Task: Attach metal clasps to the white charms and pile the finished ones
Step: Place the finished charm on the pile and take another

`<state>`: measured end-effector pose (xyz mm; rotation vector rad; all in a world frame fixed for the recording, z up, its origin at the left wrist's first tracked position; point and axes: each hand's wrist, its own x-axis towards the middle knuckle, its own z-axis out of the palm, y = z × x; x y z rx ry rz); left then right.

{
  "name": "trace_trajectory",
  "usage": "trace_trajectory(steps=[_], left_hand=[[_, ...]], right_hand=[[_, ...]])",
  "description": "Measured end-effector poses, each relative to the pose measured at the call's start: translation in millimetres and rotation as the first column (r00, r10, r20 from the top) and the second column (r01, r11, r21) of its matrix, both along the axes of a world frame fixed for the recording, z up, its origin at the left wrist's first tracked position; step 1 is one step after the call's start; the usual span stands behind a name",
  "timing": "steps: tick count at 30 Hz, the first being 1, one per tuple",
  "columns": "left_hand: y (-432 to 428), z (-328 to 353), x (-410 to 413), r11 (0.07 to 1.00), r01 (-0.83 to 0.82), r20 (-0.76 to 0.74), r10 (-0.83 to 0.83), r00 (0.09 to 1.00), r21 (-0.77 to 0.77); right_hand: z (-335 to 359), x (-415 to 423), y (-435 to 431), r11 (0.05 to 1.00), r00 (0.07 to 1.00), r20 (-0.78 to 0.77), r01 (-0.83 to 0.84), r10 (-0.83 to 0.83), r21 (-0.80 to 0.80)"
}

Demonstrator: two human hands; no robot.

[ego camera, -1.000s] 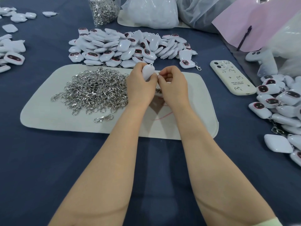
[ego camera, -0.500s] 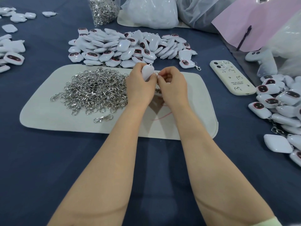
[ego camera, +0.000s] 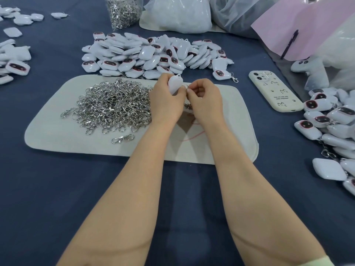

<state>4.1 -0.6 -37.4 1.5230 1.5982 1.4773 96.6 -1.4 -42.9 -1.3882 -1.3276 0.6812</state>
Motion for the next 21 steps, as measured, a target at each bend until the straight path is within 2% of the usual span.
trace_trajectory(steps=[3, 9, 21], left_hand=[[0.0, -0.1, -0.5, 1.0, -0.005, -0.009, 0.005, 1.0, 0.007], [-1.4, -0.3, -1.3, 1.0, -0.019, -0.035, 0.019, 0.999, -0.009], [-0.6, 3.3, -7.2, 0.994, 0.068, 0.026, -0.066, 0.998, -0.089]], right_hand=[[0.5, 0.0, 0.1, 1.0, 1.0, 0.012, -0.013, 0.013, -0.003], [0.7, -2.0, -2.9, 0.998, 0.991, 0.128, -0.052, 0.048, 0.024], [1.5, 0.7, -7.5, 0.992, 0.974, 0.211, -0.1, 0.083, 0.073]])
